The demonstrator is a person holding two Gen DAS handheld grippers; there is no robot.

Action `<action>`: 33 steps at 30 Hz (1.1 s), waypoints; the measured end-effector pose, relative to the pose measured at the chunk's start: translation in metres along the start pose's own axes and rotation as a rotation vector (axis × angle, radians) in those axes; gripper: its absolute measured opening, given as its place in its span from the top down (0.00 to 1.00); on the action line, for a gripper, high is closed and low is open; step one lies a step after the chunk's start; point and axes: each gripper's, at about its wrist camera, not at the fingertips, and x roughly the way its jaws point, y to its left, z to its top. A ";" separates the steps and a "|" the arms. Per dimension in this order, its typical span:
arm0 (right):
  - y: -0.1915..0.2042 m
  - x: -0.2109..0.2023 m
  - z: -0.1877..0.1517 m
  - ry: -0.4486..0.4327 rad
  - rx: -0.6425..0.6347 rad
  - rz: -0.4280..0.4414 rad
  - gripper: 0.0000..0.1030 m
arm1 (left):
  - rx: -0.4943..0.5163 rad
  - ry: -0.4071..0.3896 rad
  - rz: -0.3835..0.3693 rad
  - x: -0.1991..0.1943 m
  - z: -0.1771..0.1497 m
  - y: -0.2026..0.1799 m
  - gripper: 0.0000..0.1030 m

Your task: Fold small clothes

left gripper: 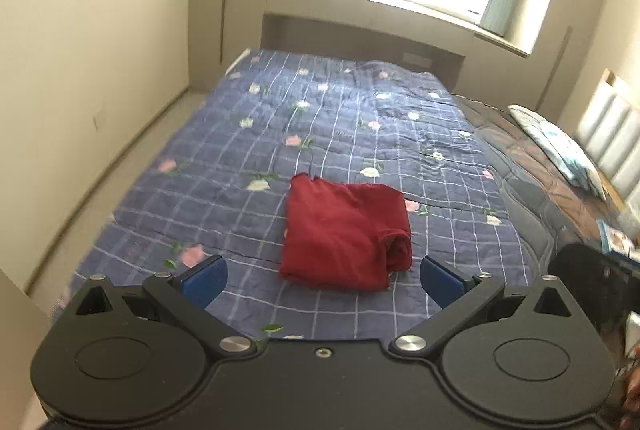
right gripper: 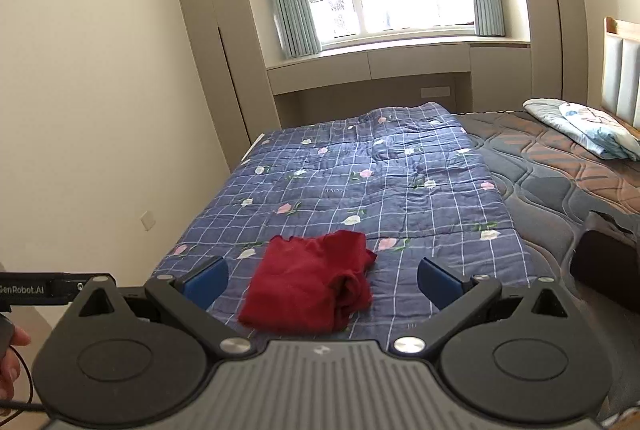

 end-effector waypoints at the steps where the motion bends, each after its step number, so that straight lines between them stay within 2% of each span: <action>1: 0.002 -0.007 -0.003 0.005 -0.004 -0.003 0.00 | 0.014 -0.015 0.008 -0.011 -0.004 0.000 0.01; 5: 0.012 -0.024 -0.014 0.030 -0.012 -0.039 0.00 | 0.022 -0.029 0.023 -0.037 -0.022 0.009 0.01; 11: 0.028 -0.025 -0.026 0.080 -0.009 -0.097 0.00 | 0.037 0.036 0.037 -0.040 -0.040 0.035 0.01; 15: 0.038 -0.029 -0.031 0.111 0.016 -0.114 0.00 | 0.028 0.073 0.008 -0.039 -0.039 0.051 0.01; 22: 0.048 -0.033 -0.034 0.129 0.032 -0.133 0.00 | 0.076 0.094 -0.017 -0.038 -0.033 0.056 0.01; 33: 0.045 -0.035 -0.033 0.132 0.056 -0.122 0.00 | 0.096 0.097 -0.011 -0.042 -0.030 0.052 0.01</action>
